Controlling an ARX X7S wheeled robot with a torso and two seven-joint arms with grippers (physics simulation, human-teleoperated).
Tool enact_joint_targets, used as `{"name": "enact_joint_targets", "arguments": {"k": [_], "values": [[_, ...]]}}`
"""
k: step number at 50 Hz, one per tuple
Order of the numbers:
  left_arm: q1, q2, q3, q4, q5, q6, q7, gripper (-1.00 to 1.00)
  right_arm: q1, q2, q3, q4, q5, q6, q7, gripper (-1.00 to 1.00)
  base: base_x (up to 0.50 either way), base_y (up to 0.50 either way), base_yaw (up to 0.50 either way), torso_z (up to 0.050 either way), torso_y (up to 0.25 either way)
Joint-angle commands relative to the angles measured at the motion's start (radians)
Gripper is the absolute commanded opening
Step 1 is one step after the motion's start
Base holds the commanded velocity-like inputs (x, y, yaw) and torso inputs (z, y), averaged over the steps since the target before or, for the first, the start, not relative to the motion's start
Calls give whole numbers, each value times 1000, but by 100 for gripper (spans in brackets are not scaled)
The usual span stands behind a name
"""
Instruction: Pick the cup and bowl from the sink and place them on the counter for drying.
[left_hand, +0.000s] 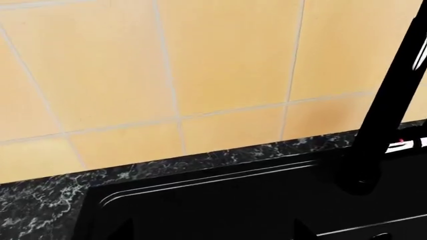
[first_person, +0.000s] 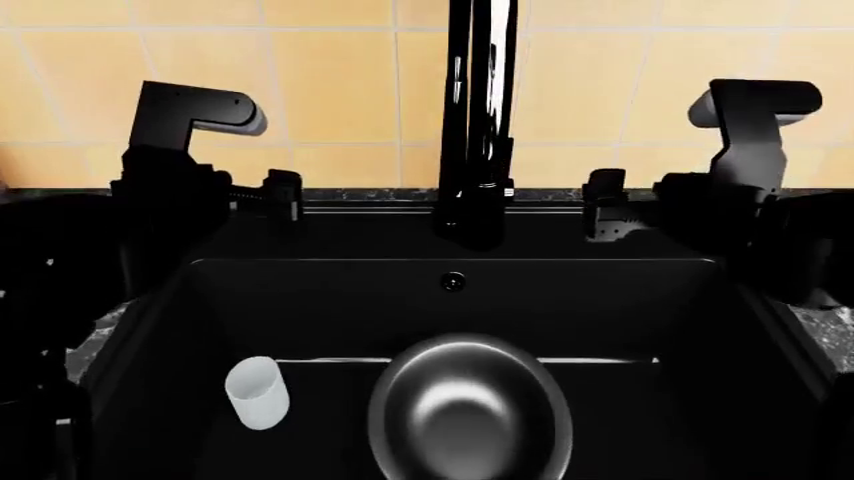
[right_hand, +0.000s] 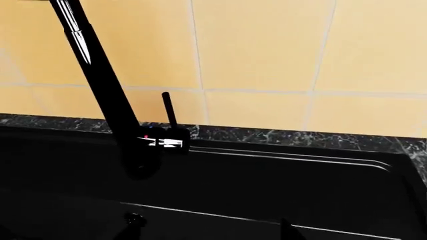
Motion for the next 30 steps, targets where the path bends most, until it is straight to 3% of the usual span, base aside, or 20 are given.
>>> {"name": "enact_joint_targets", "arguments": {"k": [1,15,30], "values": [[43,-16,3,-4,0,17,3,100,-15,-4,-54,130,166,60,97,100,0,0,0,0,0],[92,-23,10,-15,1,50,13,100,-103,-26,-253,315,61,-99,-30,100,0,0,0,0,0],[119,-20,-10,21,-20,40,-8,100,-72,-70,-397,591,-88,-288,-198,100,0,0,0,0,0]]}}
